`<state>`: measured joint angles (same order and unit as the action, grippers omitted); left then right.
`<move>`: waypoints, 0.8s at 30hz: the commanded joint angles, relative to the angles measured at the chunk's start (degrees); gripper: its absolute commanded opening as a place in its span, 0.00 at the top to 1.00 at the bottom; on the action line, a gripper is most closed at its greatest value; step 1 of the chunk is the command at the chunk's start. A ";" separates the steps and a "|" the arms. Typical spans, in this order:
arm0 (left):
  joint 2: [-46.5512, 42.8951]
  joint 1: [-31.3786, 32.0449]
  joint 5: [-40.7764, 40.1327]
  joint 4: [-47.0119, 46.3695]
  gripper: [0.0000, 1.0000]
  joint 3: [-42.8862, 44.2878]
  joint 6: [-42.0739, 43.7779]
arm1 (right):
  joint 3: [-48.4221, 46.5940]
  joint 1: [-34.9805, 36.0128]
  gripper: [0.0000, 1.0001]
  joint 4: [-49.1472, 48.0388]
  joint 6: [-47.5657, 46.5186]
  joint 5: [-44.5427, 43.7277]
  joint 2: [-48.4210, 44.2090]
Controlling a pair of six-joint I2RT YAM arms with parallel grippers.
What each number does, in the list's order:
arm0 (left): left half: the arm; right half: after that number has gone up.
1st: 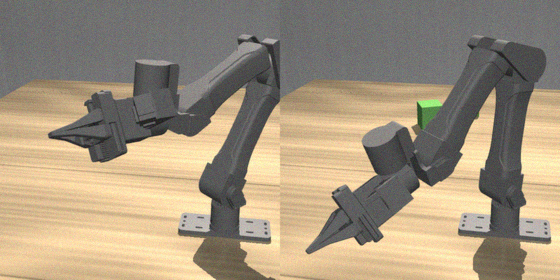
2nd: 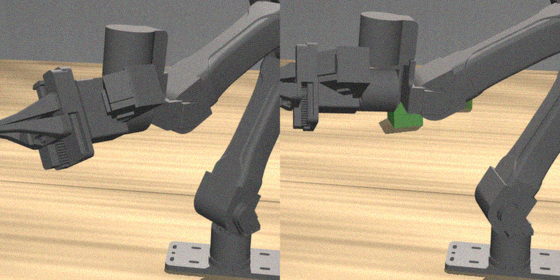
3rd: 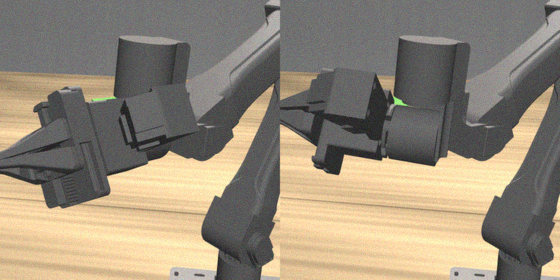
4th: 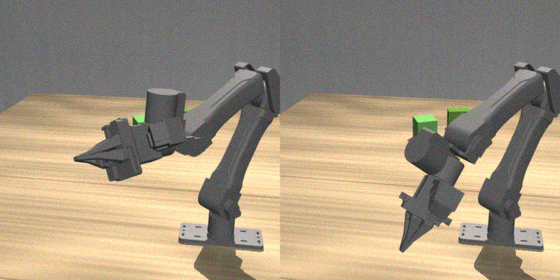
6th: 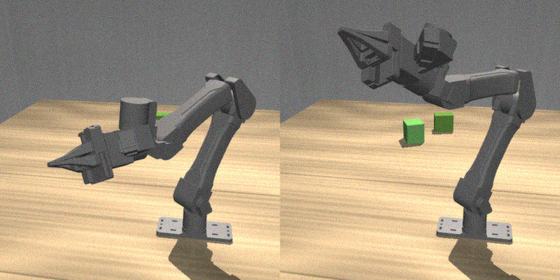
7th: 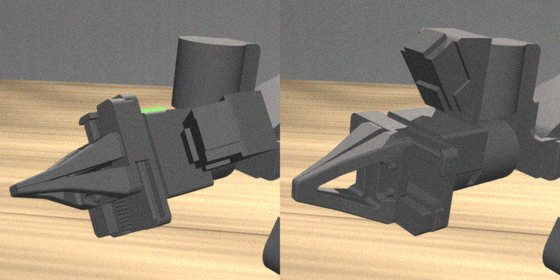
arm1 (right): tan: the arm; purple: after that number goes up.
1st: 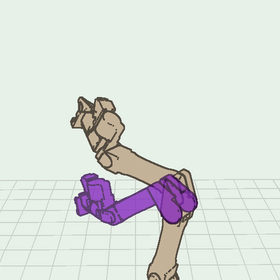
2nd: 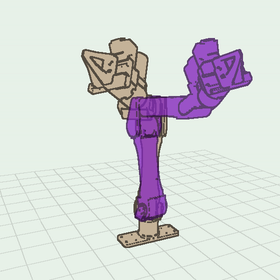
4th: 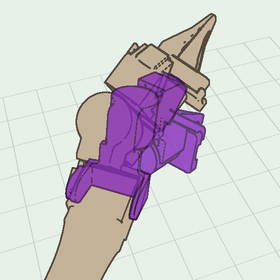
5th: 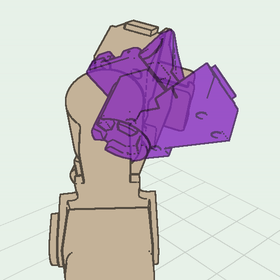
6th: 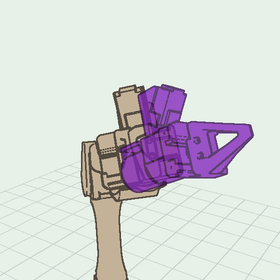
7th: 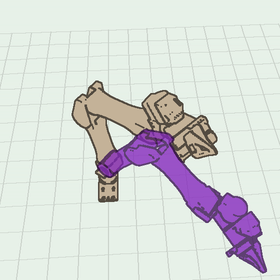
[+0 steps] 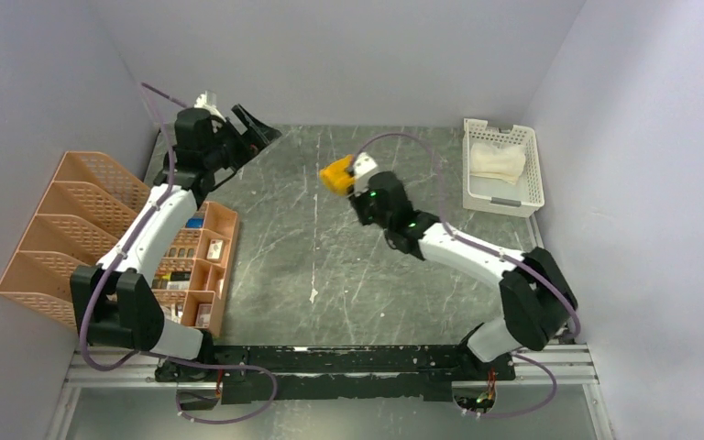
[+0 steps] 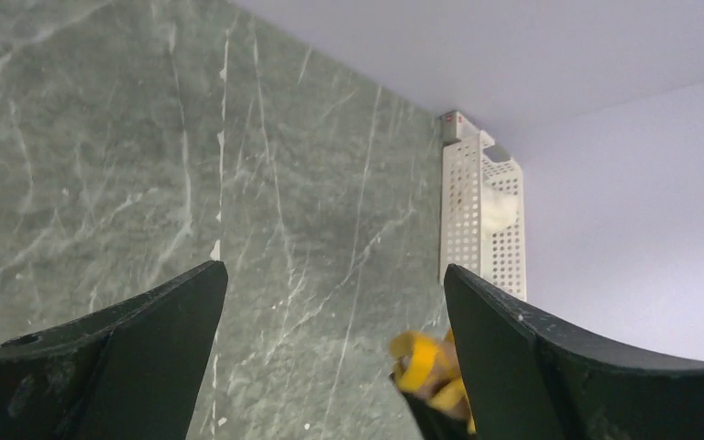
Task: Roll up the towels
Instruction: Place the towel in the bin.
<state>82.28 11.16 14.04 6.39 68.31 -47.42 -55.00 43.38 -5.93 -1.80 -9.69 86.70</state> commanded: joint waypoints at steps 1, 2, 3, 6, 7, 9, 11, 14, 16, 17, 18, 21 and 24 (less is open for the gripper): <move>-1.10 -1.28 7.25 3.18 0.00 2.63 3.36 | 1.01 -9.41 1.00 0.85 4.43 7.37 -6.23; -1.14 -1.39 7.84 2.90 0.01 1.70 3.26 | 0.08 -11.60 1.00 2.11 5.05 8.48 -7.17; -1.24 -1.48 8.51 2.24 0.00 0.61 3.10 | -1.36 -13.71 1.00 4.07 5.86 9.60 -7.76; -1.70 -1.81 10.33 0.45 0.01 -2.69 2.54 | -6.81 -22.83 1.00 9.64 12.20 15.30 -8.32; -1.85 -1.96 10.92 0.04 0.00 -3.50 2.43 | -7.93 -26.57 1.00 10.79 16.38 16.83 -8.61; -2.23 -2.09 11.70 0.05 0.00 -4.67 2.53 | -7.43 -33.75 1.00 11.00 23.55 19.42 -9.71; -2.66 -2.27 12.74 0.24 0.00 -5.21 2.99 | -4.77 -40.06 1.00 8.15 31.14 19.99 -12.00; -3.19 -2.56 13.43 1.59 0.00 -5.13 4.03 | -1.20 -45.88 1.00 6.89 43.03 12.50 -14.06; -3.43 -2.72 13.76 2.55 0.00 -4.96 4.73 | -1.37 -47.32 1.00 10.78 52.22 4.48 -13.72; -3.57 -2.82 14.05 2.84 0.00 -4.83 4.97 | -1.90 -48.14 1.00 13.07 57.12 1.90 -13.07; -3.70 -2.85 14.39 3.10 0.00 -4.81 5.23 | -2.01 -48.94 1.00 15.71 61.68 0.23 -12.33; -3.87 -2.98 15.27 3.92 0.00 -4.77 5.87 | -3.92 -50.48 1.00 20.29 76.02 -2.91 -10.17; -4.29 -3.07 16.00 3.84 0.00 -5.34 5.90 | -2.92 -52.28 1.00 20.46 86.91 -1.24 -7.58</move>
<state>79.68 8.71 27.16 9.37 62.94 -42.83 -57.34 -6.85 10.57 63.66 -7.46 76.58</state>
